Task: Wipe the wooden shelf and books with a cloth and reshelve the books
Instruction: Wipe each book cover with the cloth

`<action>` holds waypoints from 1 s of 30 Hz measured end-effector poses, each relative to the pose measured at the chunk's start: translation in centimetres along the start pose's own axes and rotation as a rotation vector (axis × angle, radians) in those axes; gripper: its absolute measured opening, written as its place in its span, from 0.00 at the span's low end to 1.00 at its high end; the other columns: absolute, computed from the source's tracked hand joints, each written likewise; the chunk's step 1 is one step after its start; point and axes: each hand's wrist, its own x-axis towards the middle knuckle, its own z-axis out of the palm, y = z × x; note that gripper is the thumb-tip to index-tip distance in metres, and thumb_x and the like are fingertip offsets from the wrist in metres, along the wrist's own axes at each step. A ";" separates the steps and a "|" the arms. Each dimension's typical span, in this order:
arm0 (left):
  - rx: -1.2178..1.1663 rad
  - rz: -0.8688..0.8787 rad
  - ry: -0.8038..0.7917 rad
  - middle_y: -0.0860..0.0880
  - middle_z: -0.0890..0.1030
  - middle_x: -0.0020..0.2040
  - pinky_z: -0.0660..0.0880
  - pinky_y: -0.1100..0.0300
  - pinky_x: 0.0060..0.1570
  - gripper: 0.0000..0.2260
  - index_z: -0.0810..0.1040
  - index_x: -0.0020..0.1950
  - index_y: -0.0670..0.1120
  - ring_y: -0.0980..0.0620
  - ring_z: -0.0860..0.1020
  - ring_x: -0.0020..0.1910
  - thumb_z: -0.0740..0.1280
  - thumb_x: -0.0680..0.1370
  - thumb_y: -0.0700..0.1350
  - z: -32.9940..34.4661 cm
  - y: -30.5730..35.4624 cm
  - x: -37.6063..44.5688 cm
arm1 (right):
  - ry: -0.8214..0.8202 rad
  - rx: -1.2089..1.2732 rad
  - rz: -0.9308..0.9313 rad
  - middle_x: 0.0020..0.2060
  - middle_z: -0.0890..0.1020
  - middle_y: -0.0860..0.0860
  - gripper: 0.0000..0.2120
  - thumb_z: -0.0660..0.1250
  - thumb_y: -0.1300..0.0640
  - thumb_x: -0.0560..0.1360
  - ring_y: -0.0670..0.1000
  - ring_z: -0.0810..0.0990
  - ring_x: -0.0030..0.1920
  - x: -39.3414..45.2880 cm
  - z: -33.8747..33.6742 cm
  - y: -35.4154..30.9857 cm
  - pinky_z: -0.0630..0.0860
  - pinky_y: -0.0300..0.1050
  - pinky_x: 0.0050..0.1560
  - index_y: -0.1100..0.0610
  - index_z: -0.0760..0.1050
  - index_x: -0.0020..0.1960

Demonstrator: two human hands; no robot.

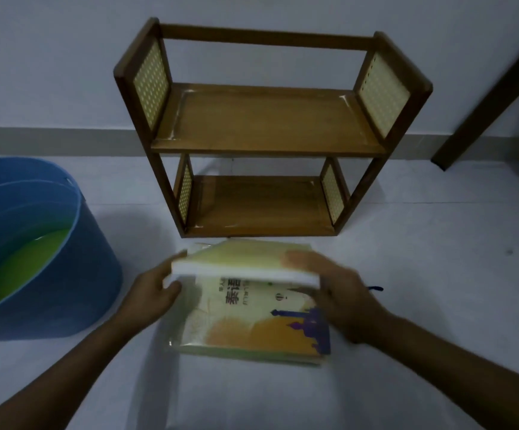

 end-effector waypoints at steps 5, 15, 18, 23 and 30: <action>-0.135 0.274 0.104 0.67 0.77 0.58 0.73 0.72 0.51 0.21 0.69 0.64 0.64 0.67 0.75 0.58 0.71 0.73 0.54 -0.4 7.6 1.6 | 0.104 0.176 0.083 0.51 0.76 0.39 0.12 0.59 0.59 0.79 0.32 0.77 0.53 5.3 -8.5 -5.9 0.75 0.27 0.46 0.43 0.70 0.56; -0.241 0.193 0.339 0.55 0.83 0.46 0.81 0.58 0.48 0.06 0.76 0.52 0.46 0.58 0.82 0.48 0.66 0.77 0.38 1.9 9.5 1.5 | 0.171 0.436 0.185 0.56 0.78 0.48 0.15 0.65 0.56 0.75 0.45 0.80 0.56 3.7 -7.4 -3.1 0.80 0.40 0.46 0.48 0.71 0.60; -0.184 0.221 0.310 0.64 0.82 0.45 0.76 0.73 0.42 0.13 0.75 0.49 0.55 0.65 0.80 0.47 0.66 0.77 0.35 2.3 9.1 1.5 | 0.118 0.384 0.277 0.55 0.79 0.51 0.17 0.69 0.66 0.74 0.48 0.80 0.56 3.0 -5.0 -0.3 0.81 0.46 0.49 0.52 0.73 0.60; -0.168 0.256 0.406 0.68 0.81 0.46 0.76 0.73 0.44 0.17 0.73 0.50 0.59 0.65 0.80 0.47 0.65 0.77 0.35 1.8 10.1 1.3 | 0.237 0.333 0.267 0.48 0.81 0.51 0.13 0.67 0.68 0.75 0.44 0.80 0.50 4.6 -5.0 -1.1 0.79 0.41 0.51 0.52 0.75 0.53; -0.206 0.362 0.429 0.57 0.81 0.49 0.76 0.73 0.43 0.09 0.75 0.55 0.48 0.62 0.81 0.48 0.66 0.77 0.38 0.5 13.8 0.4 | 0.337 0.306 0.185 0.52 0.80 0.40 0.16 0.67 0.62 0.76 0.35 0.80 0.53 4.0 -8.5 -4.7 0.76 0.29 0.49 0.54 0.72 0.62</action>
